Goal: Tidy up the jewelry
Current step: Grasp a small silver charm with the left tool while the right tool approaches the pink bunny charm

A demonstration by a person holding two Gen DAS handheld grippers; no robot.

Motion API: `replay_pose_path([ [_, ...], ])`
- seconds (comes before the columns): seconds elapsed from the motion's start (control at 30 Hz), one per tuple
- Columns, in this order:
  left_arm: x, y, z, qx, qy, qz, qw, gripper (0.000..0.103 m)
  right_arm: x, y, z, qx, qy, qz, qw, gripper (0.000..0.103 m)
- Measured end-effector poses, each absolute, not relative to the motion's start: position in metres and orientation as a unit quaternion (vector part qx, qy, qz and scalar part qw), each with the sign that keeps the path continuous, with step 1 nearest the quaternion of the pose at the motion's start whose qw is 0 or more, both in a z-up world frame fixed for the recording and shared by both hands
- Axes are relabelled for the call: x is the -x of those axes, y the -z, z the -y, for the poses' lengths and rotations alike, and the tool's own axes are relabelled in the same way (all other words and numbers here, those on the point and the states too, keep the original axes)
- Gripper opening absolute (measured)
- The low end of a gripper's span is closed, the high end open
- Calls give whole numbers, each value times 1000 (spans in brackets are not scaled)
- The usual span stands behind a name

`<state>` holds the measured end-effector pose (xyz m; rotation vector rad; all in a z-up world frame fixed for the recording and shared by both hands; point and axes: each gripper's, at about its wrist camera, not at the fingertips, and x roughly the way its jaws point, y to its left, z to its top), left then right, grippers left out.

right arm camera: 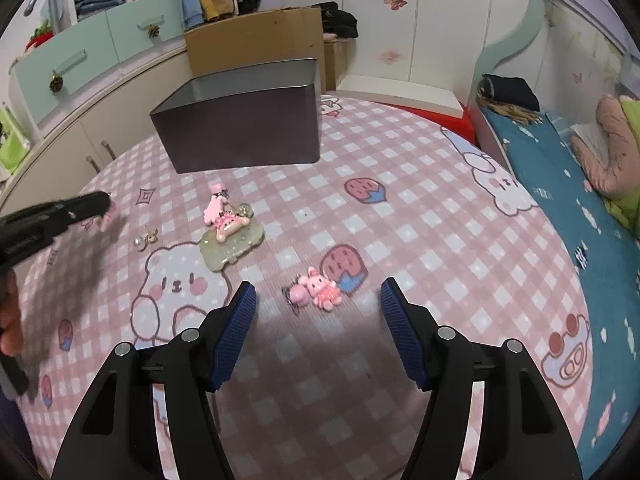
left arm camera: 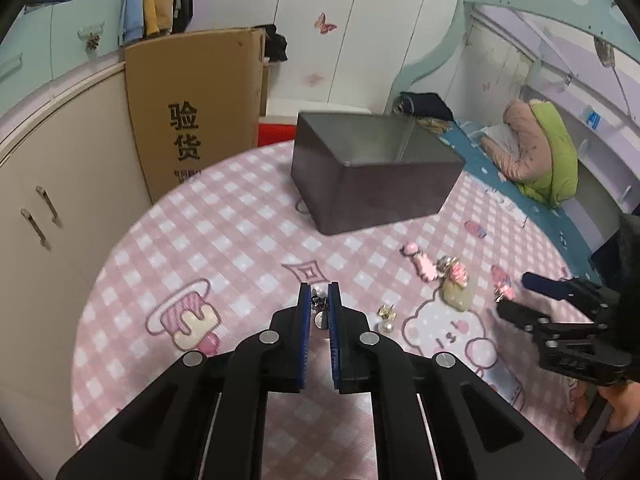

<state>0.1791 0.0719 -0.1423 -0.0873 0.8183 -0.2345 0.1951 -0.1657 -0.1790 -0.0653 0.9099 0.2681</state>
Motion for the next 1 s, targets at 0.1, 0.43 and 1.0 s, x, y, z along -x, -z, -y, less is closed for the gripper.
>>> replay_pose_path([
  [0.1,-175,132,-74,43,118,-386,914,7,-195,180,162,42,-133,-439,887,51],
  [0.43,-170,121,-73,53,137,-381,913,7,-189,178,159,50,-123,-435,890,39],
  [1.0,-171,123,-70,56,152,-389,907,7,-192,175,148,71,-112,-424,896,32],
])
